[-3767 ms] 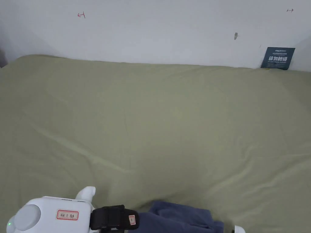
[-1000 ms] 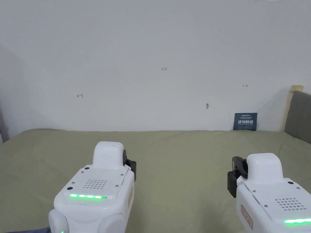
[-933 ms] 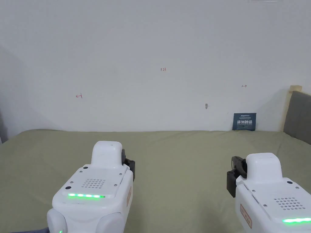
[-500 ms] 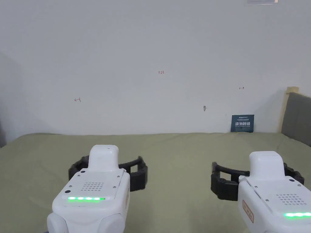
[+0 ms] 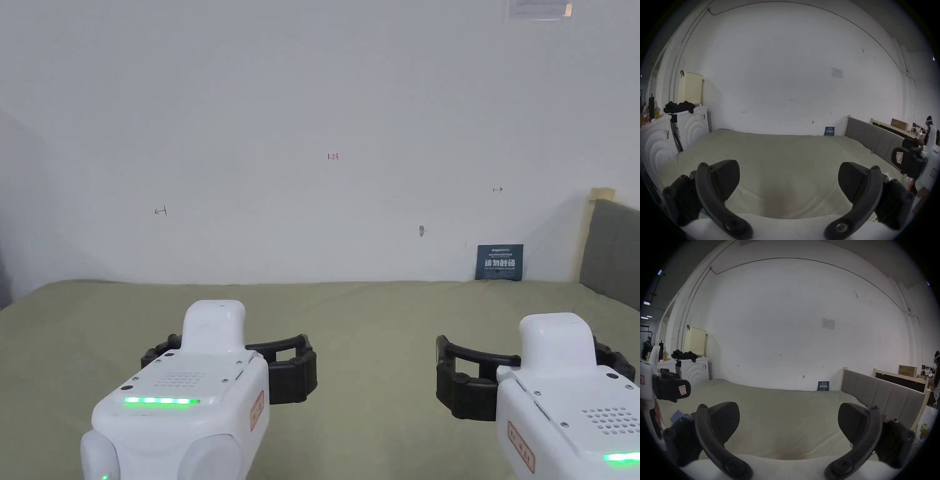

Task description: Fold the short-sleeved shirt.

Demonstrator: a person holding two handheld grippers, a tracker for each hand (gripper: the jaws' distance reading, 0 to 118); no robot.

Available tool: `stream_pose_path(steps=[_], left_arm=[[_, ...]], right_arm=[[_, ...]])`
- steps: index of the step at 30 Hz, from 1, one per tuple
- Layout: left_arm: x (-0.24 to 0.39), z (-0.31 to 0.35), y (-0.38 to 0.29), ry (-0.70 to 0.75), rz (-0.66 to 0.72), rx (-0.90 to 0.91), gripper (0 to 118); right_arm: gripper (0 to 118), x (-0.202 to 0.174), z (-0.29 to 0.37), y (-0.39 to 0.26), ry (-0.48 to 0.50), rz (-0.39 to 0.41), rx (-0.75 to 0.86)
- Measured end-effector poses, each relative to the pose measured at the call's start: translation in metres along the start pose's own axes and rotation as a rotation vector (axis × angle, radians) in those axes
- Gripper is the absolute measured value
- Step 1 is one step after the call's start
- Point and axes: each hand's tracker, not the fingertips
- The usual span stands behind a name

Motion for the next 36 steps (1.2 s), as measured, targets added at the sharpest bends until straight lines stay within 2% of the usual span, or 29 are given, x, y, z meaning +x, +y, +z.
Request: stream_pose_path(steps=[3, 5, 10, 12, 18, 27, 36], left_arm=[[0.007, 0.004, 0.003, 0.082, -0.090, 0.040, 118], [0.005, 0.004, 0.003, 0.066, -0.108, 0.037, 118], [0.005, 0.008, 0.009, 0.084, -0.111, 0.022, 118], [0.000, 0.010, 0.011, 0.070, -0.059, 0.034, 118], [-0.002, 0.011, 0.008, 0.081, -0.090, 0.019, 118], [-0.006, 0.010, 0.009, 0.045, -0.054, 0.004, 118], [-0.006, 0.002, 0.013, 0.099, -0.031, -0.045, 118]], right_arm=[[118, -0.002, 0.004, 0.000, 0.001, 0.005, 0.001], [118, -0.001, 0.004, 0.004, 0.002, 0.008, -0.001], [118, -0.002, 0.006, 0.005, 0.011, 0.014, -0.004], [118, -0.005, 0.006, 0.000, 0.012, 0.016, -0.008], [118, -0.003, 0.007, -0.001, 0.011, 0.010, -0.020], [118, -0.001, 0.009, -0.006, -0.005, -0.002, -0.032], [118, 0.003, 0.010, -0.006, -0.010, -0.022, -0.030]])
